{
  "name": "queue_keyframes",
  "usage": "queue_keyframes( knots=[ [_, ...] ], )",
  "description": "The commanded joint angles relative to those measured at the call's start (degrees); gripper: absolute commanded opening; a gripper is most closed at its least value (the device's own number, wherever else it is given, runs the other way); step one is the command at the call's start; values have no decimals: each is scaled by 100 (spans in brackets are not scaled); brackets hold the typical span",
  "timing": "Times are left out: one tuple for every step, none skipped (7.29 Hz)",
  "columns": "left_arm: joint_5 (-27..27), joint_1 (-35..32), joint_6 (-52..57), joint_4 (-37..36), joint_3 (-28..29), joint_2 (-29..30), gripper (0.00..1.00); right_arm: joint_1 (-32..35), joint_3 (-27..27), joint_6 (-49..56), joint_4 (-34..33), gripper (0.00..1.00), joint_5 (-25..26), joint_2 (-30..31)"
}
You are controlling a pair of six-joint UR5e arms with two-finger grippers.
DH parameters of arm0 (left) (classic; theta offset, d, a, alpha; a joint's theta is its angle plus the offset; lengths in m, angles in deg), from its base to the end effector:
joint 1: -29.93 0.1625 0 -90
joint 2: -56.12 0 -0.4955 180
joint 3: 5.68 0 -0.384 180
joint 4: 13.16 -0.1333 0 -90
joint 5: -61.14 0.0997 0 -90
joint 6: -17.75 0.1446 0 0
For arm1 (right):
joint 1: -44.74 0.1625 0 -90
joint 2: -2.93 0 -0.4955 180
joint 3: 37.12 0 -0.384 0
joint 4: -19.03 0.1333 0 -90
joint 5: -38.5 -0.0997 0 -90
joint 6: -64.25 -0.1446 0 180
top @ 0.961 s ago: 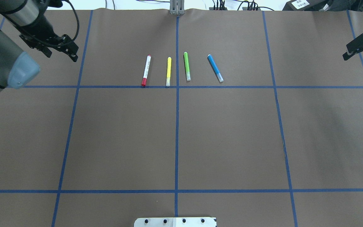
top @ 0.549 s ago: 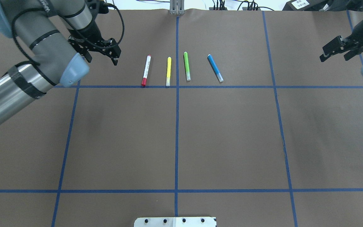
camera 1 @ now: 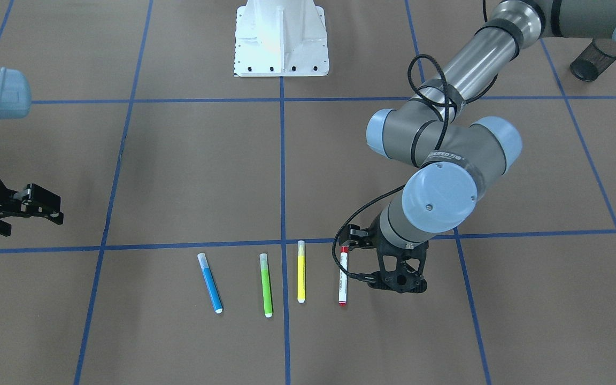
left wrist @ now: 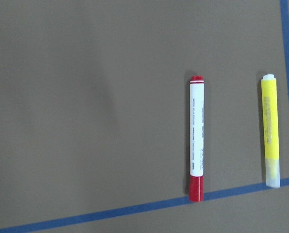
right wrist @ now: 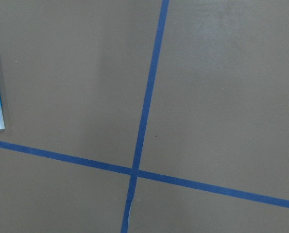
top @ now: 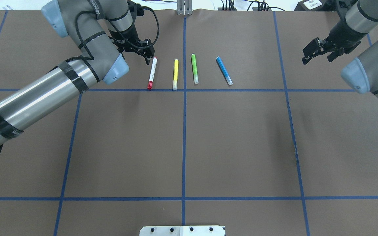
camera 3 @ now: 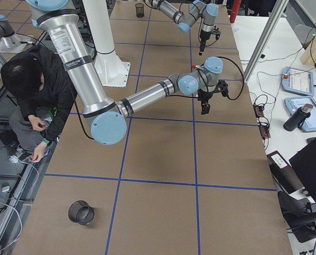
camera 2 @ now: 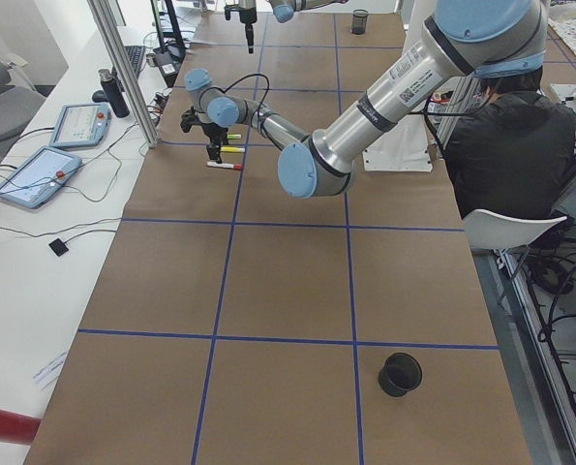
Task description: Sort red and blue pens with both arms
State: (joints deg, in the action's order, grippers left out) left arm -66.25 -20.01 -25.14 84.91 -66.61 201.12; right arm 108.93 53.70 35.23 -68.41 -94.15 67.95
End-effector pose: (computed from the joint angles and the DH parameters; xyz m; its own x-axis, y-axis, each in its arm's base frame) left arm 0.5432 -0.7167 0.3183 0.6486 0.1332 -0.7494 -0.1258 0.9898 0.0671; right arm -0.2700 -0.6395 0.4908 0.6423 -0.1491 0.7518 0.0818 0.9886 0.1261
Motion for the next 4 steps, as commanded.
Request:
queue_keyframes(
  knots=[
    [162, 229, -88, 316, 352, 90, 94, -117, -475, -191, -2, 100, 11, -472],
    [231, 308, -157, 379, 371, 82, 90, -126, -503, -226, -2, 100, 11, -491],
    [493, 387, -184, 640, 527, 90, 87, -134, -556, -235, -2, 100, 11, -578],
    [522, 423, -280, 817, 633, 90, 84, -134, -626, -261, -2, 100, 11, -657]
  ],
)
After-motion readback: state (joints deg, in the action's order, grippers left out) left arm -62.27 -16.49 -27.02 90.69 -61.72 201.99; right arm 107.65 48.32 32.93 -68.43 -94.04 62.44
